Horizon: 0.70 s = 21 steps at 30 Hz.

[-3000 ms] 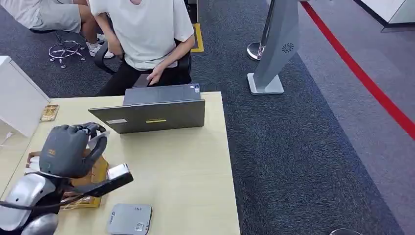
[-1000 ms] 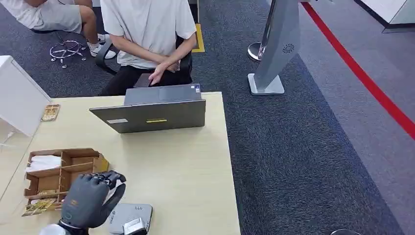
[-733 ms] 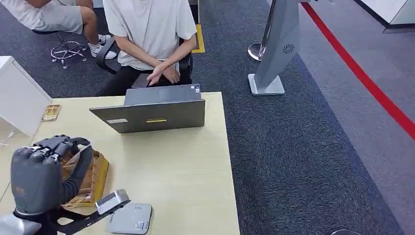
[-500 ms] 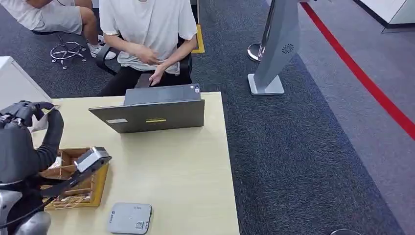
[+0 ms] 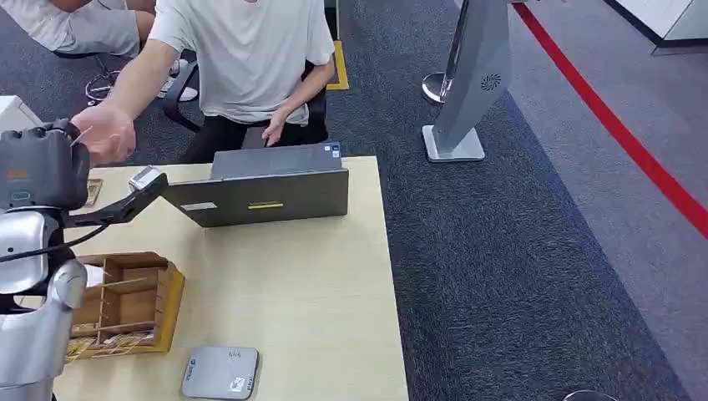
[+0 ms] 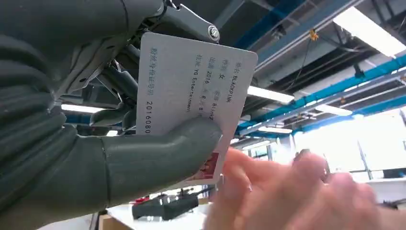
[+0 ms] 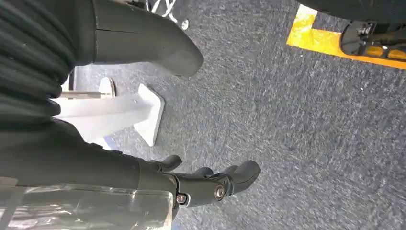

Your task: Pass the card to the sensor for recognition and then transmit it.

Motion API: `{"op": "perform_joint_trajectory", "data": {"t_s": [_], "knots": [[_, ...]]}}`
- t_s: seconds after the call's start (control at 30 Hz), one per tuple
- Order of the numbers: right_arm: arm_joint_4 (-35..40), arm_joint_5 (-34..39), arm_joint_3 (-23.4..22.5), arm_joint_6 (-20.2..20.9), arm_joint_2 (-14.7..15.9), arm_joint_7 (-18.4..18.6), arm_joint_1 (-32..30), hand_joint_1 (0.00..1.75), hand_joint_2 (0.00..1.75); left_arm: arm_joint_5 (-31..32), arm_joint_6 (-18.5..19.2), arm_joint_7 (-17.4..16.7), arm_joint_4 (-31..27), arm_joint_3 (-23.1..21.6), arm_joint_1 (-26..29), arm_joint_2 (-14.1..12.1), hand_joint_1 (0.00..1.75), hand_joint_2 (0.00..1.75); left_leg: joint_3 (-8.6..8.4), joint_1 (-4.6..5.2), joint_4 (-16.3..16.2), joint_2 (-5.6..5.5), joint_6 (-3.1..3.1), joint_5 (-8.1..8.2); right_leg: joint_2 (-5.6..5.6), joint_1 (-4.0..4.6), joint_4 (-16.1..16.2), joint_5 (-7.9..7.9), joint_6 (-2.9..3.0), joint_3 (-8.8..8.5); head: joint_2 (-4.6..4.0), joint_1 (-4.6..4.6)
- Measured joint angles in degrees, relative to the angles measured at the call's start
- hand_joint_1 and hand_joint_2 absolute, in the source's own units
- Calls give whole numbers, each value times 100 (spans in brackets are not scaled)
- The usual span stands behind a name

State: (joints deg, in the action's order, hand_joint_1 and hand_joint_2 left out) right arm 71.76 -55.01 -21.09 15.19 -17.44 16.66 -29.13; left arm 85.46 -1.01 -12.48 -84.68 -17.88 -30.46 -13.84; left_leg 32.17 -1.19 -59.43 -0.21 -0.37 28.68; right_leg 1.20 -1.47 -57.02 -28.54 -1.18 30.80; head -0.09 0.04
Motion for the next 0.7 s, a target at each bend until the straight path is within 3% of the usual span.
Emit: {"op": "perform_joint_trajectory", "data": {"t_s": [0.03,0.07,0.3,0.4,0.7], "knots": [[-11,17,-2,4,0,9,7,0,175,0,7,0,48,11,-8,11,175,175,4,0,0,0,0,0,0,0,0,0,0,4,0,0],[-17,46,-4,4,2,30,12,0,175,-2,35,0,86,24,-17,22,0,175,7,0,0,0,0,0,-1,0,0,0,0,6,0,0],[-98,0,-72,-9,2,61,91,0,175,-293,186,142,162,131,-13,127,0,175,9,0,0,-2,0,-1,-2,0,0,1,-1,6,0,0],[-35,147,-46,46,0,157,27,0,175,-415,87,306,-98,151,172,195,0,175,10,0,0,-2,0,0,-2,0,0,1,-1,7,0,-2],[125,240,31,103,0,260,-61,0,175,-470,92,380,-703,153,468,306,0,175,19,0,0,-2,0,0,-5,0,0,0,-1,15,0,0]]}}
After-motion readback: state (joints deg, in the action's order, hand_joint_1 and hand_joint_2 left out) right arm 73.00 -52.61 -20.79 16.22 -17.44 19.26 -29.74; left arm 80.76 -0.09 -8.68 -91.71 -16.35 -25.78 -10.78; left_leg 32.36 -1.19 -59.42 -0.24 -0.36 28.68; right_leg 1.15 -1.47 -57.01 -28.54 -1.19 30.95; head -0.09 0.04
